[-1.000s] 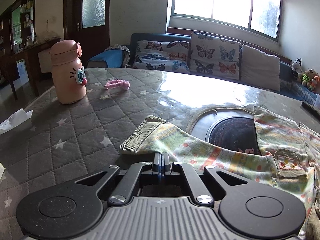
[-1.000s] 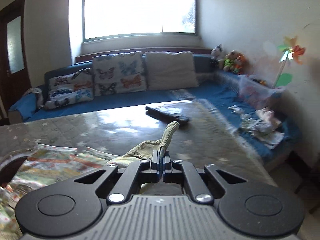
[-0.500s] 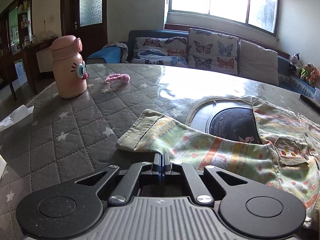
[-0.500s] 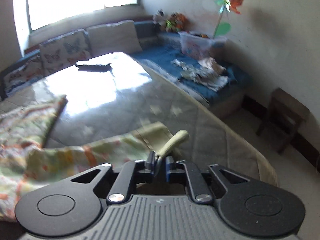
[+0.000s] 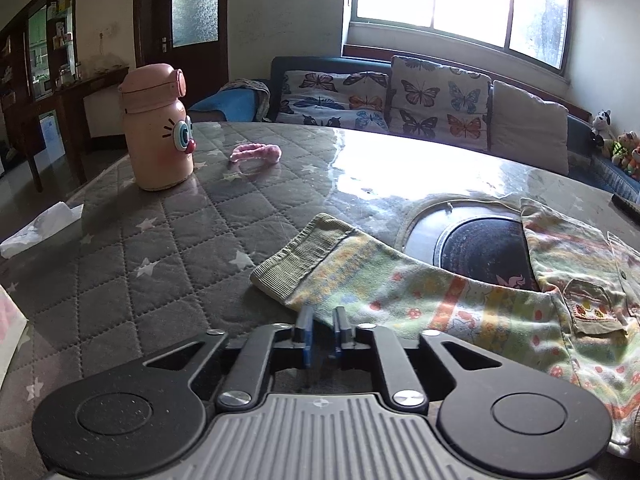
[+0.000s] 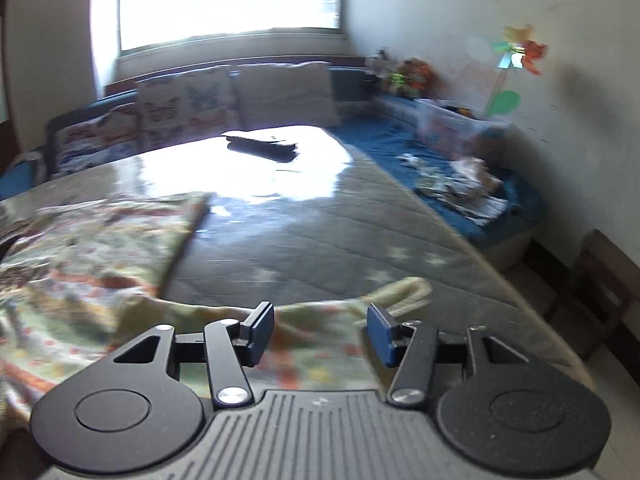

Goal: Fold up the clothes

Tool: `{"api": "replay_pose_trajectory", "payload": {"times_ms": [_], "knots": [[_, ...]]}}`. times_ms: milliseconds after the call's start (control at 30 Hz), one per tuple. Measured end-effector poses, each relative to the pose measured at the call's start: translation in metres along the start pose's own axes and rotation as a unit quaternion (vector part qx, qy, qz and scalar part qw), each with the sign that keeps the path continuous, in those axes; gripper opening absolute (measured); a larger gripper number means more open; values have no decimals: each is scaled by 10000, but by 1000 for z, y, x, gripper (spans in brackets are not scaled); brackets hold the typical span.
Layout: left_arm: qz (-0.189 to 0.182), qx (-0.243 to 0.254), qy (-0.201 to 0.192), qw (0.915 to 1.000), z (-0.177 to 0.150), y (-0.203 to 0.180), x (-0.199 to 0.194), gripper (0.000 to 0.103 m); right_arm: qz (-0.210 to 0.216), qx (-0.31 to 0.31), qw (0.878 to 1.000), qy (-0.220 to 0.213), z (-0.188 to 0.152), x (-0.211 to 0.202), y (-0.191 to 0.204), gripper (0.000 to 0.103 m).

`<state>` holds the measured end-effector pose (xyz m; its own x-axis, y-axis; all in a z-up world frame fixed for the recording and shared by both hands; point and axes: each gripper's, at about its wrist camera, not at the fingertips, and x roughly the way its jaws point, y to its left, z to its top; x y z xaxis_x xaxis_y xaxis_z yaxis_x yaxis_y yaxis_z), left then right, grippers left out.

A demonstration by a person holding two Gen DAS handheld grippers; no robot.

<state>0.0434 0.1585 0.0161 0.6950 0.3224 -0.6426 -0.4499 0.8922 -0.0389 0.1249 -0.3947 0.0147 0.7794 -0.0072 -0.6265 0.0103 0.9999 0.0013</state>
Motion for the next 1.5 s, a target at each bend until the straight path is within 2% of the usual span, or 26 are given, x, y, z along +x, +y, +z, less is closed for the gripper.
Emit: {"api": "replay_pose_trajectory", "payload": {"times_ms": [33, 67, 267, 367, 400, 467, 533, 633, 867, 1000, 1400, 1500], "knots": [[26, -10, 8, 10000, 1, 1, 2, 39, 164, -65, 9998, 28, 3, 4, 8, 54], [52, -20, 15, 10000, 2, 2, 4, 47, 310, -125, 9994, 54, 5, 8, 17, 55], [118, -51, 209, 9997, 7, 7, 25, 49, 893, -430, 9947, 267, 23, 41, 62, 58], [115, -73, 201, 9997, 7, 8, 31, 44, 981, -479, 9932, 405, 29, 60, 76, 58], [96, -55, 177, 9998, 7, 8, 31, 39, 991, -485, 9929, 447, 30, 65, 79, 58], [77, -13, 131, 9999, 6, 8, 32, 17, 972, -510, 9928, 486, 32, 75, 84, 58], [103, 48, 90, 9999, 6, 8, 33, 7, 943, -548, 9928, 494, 33, 84, 88, 58], [170, -27, 53, 9998, 5, 11, 32, 1, 918, -580, 9931, 454, 37, 90, 93, 58], [383, -231, -94, 9990, -2, 20, 15, 0, 1042, -761, 9910, 361, 41, 102, 114, 59], [554, -361, -175, 9977, -8, 31, 2, 0, 1258, -893, 9874, 340, 44, 107, 133, 59], [1096, -779, -127, 9908, -27, 82, -34, 0, 1871, -1593, 9691, 211, 49, 117, 218, 61], [1176, -809, -85, 9897, -29, 88, -37, 0, 1854, -1545, 9702, 193, 46, 109, 206, 60]]}}
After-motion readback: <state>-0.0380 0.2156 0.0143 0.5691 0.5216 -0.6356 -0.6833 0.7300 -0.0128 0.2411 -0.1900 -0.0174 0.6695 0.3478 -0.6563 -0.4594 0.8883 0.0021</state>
